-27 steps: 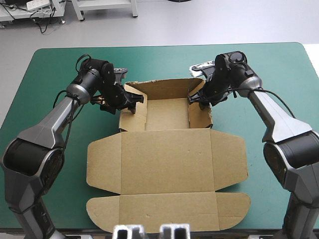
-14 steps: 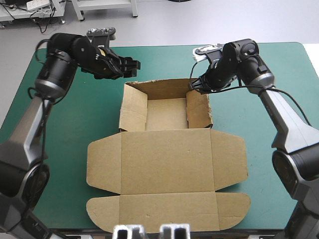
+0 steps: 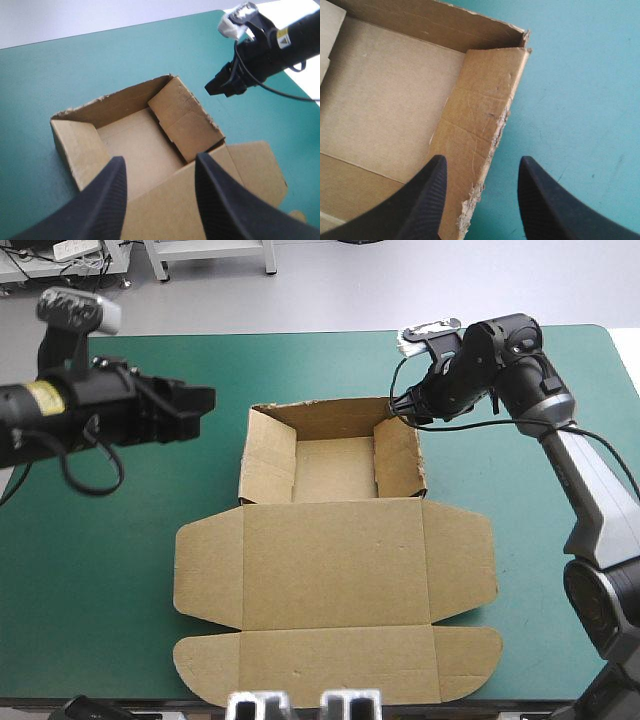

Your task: Fold the box

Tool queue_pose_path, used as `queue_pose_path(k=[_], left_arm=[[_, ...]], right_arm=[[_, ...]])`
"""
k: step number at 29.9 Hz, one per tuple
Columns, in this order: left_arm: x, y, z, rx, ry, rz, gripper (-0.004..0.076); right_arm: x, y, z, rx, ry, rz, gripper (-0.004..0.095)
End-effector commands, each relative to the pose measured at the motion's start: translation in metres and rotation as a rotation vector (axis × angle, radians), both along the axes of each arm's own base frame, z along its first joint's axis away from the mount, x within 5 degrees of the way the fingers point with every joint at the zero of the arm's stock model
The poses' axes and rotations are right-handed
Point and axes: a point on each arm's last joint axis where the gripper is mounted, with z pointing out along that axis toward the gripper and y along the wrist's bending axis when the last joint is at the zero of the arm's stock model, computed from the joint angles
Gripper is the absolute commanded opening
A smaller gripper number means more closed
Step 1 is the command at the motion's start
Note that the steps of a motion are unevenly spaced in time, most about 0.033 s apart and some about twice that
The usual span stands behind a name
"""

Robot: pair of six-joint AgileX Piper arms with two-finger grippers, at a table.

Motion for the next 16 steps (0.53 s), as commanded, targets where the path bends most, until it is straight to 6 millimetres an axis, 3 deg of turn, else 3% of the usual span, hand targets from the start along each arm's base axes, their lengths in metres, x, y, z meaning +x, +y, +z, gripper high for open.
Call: queue_pose_path(k=[1, 12, 14, 16], left_arm=[[-0.046, 0.016, -0.014, 0.026, 0.013, -0.009, 0.0293], [-0.131, 0.052, -0.112, 0.100, 0.075, 0.025, 0.0293], [-0.140, 0.056, -0.125, 0.111, 0.073, 0.034, 0.0293], [-0.146, 0.059, -0.135, 0.121, 0.072, 0.042, 0.0293]], right_arm=[[-0.003, -0.002, 0.005, -0.001, -0.006, -0.002, 0.0423], [0.023, 0.008, -0.044, -0.027, 0.124, -0.017, 0.0415], [0.027, 0.010, -0.052, -0.034, 0.142, -0.017, 0.0363], [0.028, 0.012, -0.055, -0.016, 0.159, -0.014, 0.0242]])
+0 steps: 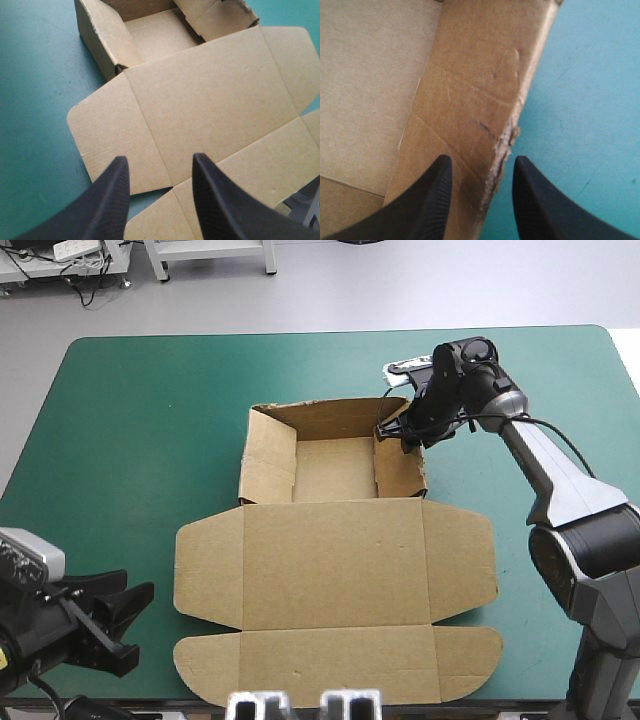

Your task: Fold the box

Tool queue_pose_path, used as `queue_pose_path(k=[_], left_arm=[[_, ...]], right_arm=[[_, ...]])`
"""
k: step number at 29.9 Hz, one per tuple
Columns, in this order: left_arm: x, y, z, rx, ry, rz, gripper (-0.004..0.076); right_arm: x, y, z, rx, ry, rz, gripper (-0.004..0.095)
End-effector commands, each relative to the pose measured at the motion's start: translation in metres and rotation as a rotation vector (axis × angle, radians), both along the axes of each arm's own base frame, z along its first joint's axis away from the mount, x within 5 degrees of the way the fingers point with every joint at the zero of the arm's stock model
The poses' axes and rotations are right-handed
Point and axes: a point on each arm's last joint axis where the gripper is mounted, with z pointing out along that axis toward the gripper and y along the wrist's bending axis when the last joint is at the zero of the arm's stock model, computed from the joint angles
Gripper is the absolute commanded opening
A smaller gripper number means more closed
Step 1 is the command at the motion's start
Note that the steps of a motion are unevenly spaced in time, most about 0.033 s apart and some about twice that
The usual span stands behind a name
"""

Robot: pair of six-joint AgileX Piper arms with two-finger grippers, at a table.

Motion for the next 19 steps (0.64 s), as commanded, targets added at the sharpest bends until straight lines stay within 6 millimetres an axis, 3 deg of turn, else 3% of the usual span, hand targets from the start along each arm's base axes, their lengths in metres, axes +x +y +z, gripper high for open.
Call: queue_pose_path(k=[1, 4, 8, 11, 15, 19], left_arm=[[-0.012, 0.004, -0.013, 0.018, 0.026, -0.007, 0.0293], [-0.015, 0.006, -0.018, 0.019, 0.023, -0.004, 0.0293], [-0.015, 0.006, -0.019, 0.026, 0.023, 0.001, 0.0293], [-0.015, 0.007, -0.019, 0.031, 0.021, 0.005, 0.0293], [-0.015, 0.007, -0.019, 0.031, 0.021, 0.005, 0.0293], [-0.015, 0.007, -0.019, 0.031, 0.021, 0.005, 0.0293]], right_arm=[[-0.007, 0.000, 0.022, 0.046, -0.036, 0.008, 0.0182], [-0.005, 0.001, 0.018, 0.055, -0.032, 0.009, -0.0023], [-0.004, -0.001, 0.019, 0.026, -0.048, 0.017, -0.0019], [-0.007, -0.013, 0.030, -0.067, -0.098, 0.012, -0.0019], [-0.015, -0.050, 0.063, -0.166, -0.210, -0.035, -0.0019], [-0.024, -0.118, 0.093, -0.244, -0.286, -0.173, -0.0019]])
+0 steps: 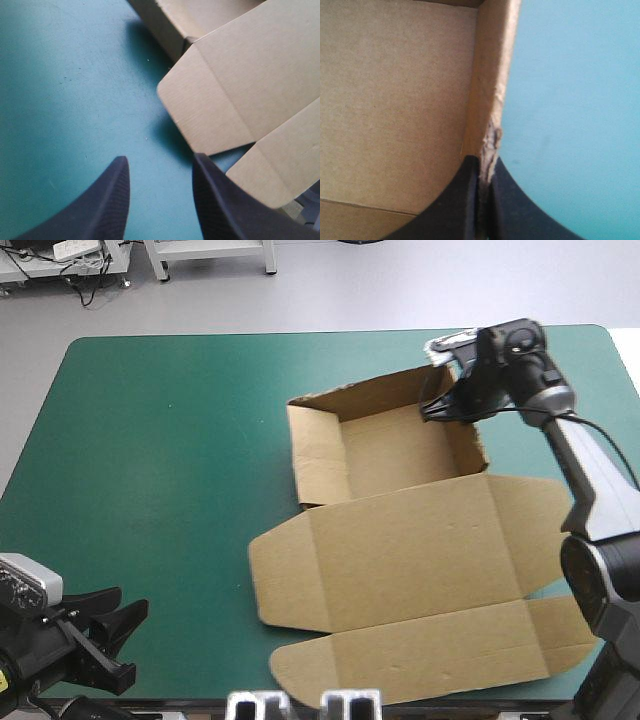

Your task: Fold the box

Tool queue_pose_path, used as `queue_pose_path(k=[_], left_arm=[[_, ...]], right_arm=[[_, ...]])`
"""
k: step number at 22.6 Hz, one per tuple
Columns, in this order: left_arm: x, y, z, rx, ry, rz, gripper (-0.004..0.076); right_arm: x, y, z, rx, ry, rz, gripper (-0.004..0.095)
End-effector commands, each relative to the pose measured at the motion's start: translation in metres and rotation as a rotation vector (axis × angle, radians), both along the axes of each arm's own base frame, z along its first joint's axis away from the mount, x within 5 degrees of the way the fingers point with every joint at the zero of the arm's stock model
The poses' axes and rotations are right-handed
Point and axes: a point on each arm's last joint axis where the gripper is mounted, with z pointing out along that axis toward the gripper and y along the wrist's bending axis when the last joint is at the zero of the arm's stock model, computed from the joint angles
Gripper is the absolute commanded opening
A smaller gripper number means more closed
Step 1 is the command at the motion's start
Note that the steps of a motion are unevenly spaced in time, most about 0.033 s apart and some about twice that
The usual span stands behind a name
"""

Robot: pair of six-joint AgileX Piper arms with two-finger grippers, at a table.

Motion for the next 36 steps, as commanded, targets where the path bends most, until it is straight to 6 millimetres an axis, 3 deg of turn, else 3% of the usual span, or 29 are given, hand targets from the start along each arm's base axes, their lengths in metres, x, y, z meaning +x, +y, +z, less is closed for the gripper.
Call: queue_pose_path(k=[1, 2, 3, 4, 5, 6, 9, 10, 13, 16, 19, 22, 25, 27, 29, 30, 33, 36], left_arm=[[-0.002, -0.001, 0.002, 0.006, 0.032, -0.014, 0.0293], [-0.002, -0.001, 0.002, 0.006, 0.032, -0.014, 0.0293], [-0.002, -0.001, 0.002, 0.006, 0.032, -0.014, 0.0293], [-0.002, -0.001, 0.002, 0.006, 0.032, -0.014, 0.0293], [-0.002, -0.001, 0.002, 0.006, 0.032, -0.014, 0.0293], [-0.002, 0.000, 0.002, 0.008, 0.031, -0.012, 0.0293], [-0.001, -0.001, 0.002, 0.008, 0.033, -0.012, 0.0293], [-0.001, -0.001, 0.002, 0.008, 0.033, -0.012, 0.0293], [-0.001, 0.001, 0.002, 0.019, 0.029, -0.004, 0.0293], [0.001, 0.005, 0.001, 0.063, 0.014, 0.031, 0.0293], [0.006, 0.016, 0.001, 0.162, -0.020, 0.110, 0.0293], [0.010, 0.029, 0.001, 0.280, -0.061, 0.204, 0.0250], [0.011, 0.033, 0.002, 0.318, -0.078, 0.235, 0.0097], [0.011, 0.033, 0.003, 0.315, -0.092, 0.233, -0.0010], [0.011, 0.032, 0.004, 0.310, -0.098, 0.230, -0.0008], [0.012, 0.032, 0.004, 0.309, -0.102, 0.230, -0.0008], [0.015, 0.030, 0.002, 0.299, -0.118, 0.224, -0.0008], [0.020, 0.024, -0.011, 0.279, -0.081, 0.188, -0.0008]], right_arm=[[-0.023, -0.067, 0.054, -0.101, -0.138, -0.121, -0.0019], [-0.026, -0.105, 0.057, -0.121, -0.138, -0.199, -0.0019], [-0.028, -0.120, 0.057, -0.122, -0.136, -0.238, -0.0019], [-0.031, -0.152, 0.053, -0.109, -0.120, -0.326, -0.0019], [-0.032, -0.166, 0.049, -0.107, -0.105, -0.360, -0.0019], [-0.032, -0.188, 0.034, -0.108, -0.061, -0.396, -0.0016], [-0.024, -0.208, 0.003, -0.119, 0.041, -0.405, 0.0072], [-0.017, -0.210, -0.010, -0.119, 0.078, -0.384, 0.0179], [-0.006, -0.209, -0.029, -0.083, 0.124, -0.342, 0.0391], [-0.007, -0.209, -0.027, -0.085, 0.119, -0.343, 0.0413], [-0.019, -0.200, -0.001, -0.030, 0.043, -0.358, 0.0412], [-0.047, -0.183, 0.044, 0.046, -0.089, -0.346, 0.0410], [-0.073, -0.162, 0.081, 0.186, -0.209, -0.330, 0.0338], [-0.093, -0.146, 0.098, 0.279, -0.266, -0.290, 0.0203], [-0.118, -0.132, 0.110, 0.314, -0.309, -0.226, 0.0038], [-0.130, -0.128, 0.112, 0.304, -0.322, -0.206, -0.0025], [-0.162, -0.120, 0.109, 0.253, -0.329, -0.171, -0.0007], [-0.192, -0.114, 0.091, 0.204, -0.294, -0.177, -0.0007]])
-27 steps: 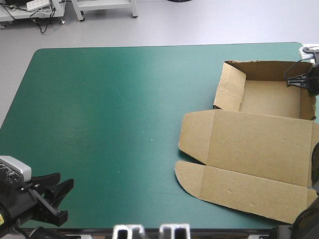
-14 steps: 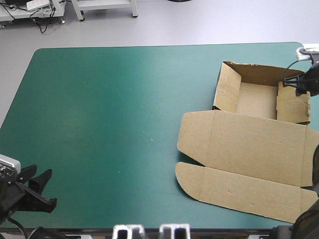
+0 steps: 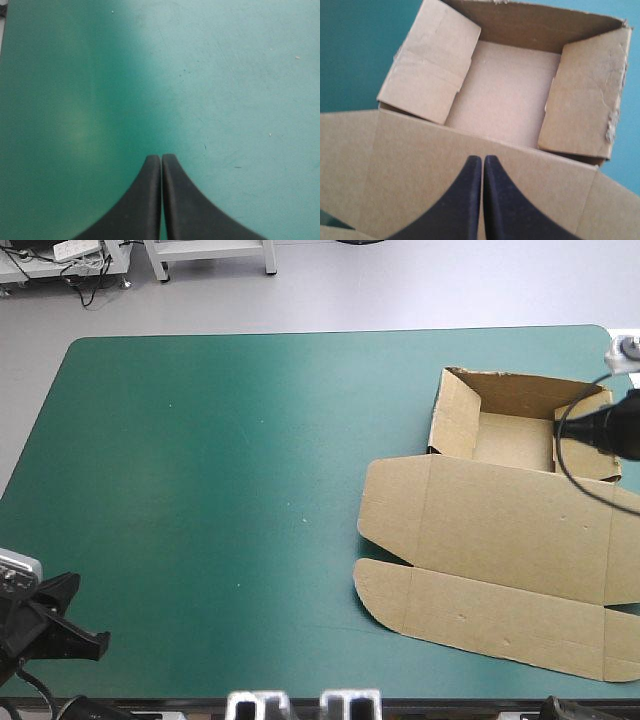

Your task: Fold the box

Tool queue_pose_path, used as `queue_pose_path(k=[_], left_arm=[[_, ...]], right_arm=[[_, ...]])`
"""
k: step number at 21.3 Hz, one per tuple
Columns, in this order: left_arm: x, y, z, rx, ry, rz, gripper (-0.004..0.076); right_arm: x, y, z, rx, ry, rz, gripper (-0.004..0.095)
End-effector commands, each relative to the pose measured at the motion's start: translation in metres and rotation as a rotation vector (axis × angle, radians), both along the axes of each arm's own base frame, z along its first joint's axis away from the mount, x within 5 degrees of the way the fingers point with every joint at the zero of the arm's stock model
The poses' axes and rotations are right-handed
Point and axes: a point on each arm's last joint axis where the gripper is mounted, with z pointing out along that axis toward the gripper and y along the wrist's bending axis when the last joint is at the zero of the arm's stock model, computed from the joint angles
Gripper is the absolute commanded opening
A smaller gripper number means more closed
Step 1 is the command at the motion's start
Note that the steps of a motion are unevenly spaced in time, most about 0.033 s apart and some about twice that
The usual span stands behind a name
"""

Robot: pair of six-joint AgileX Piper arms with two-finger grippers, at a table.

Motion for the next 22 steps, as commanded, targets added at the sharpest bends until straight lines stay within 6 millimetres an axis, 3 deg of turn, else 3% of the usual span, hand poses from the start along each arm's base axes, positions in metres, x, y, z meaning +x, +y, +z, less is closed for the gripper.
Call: queue_pose_path(k=[1, 7, 12, 14, 22], left_arm=[[0.011, -0.010, -0.015, -0.024, 0.034, -0.063, -0.0008], [0.015, -0.031, -0.083, -0.117, 0.097, -0.228, -0.0008], [-0.001, -0.027, -0.098, -0.138, 0.052, -0.245, -0.0008], [-0.006, -0.025, -0.097, -0.142, 0.024, -0.247, -0.0008], [-0.006, -0.025, -0.097, -0.139, 0.021, -0.250, -0.0011]], right_arm=[[-0.044, 0.010, -0.020, -0.058, 0.030, 0.020, -0.0007], [-0.102, 0.036, -0.110, -0.050, 0.007, 0.134, -0.0008], [-0.133, 0.047, -0.157, -0.045, -0.030, 0.127, -0.0008], [-0.141, 0.050, -0.166, -0.047, -0.063, 0.127, -0.0008], [-0.161, 0.055, -0.157, -0.104, -0.188, 0.125, -0.0008]])
